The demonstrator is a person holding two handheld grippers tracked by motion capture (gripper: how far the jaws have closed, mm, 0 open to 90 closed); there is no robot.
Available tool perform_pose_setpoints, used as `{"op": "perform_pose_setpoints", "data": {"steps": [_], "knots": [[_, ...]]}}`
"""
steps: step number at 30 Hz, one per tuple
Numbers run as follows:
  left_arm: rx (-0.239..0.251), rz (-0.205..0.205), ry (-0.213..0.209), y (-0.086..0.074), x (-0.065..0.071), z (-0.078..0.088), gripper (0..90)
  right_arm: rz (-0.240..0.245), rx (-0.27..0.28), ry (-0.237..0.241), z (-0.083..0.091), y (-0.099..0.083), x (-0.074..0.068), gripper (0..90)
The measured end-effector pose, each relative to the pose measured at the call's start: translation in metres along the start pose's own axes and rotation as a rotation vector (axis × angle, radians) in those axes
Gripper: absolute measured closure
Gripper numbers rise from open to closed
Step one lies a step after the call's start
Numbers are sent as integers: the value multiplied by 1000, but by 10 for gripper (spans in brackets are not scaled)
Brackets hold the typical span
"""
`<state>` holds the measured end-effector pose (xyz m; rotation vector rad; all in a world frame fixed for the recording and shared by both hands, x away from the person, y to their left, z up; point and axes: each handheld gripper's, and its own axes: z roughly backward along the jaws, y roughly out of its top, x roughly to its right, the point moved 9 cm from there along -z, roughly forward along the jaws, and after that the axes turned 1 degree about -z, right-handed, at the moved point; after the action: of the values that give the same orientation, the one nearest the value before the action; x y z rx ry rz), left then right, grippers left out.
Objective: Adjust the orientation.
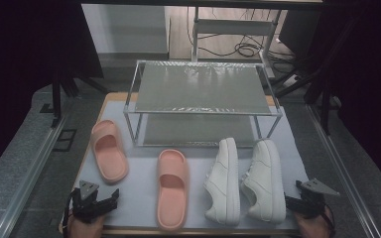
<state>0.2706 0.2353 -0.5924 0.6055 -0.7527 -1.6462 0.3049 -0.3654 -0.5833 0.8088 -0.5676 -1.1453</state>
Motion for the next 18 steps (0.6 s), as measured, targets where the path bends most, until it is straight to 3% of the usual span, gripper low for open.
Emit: {"op": "perform_pose_setpoints", "data": {"steps": [12,15,18], "knots": [[-22,-1,13,1,1,1,114,1,9,5,0,0,0,172],[-10,-27,16,2,3,1,139,1,10,6,0,0,1,173],[5,-1,-6,1,1,0,134,2,12,8,0,-1,1,173]]}}
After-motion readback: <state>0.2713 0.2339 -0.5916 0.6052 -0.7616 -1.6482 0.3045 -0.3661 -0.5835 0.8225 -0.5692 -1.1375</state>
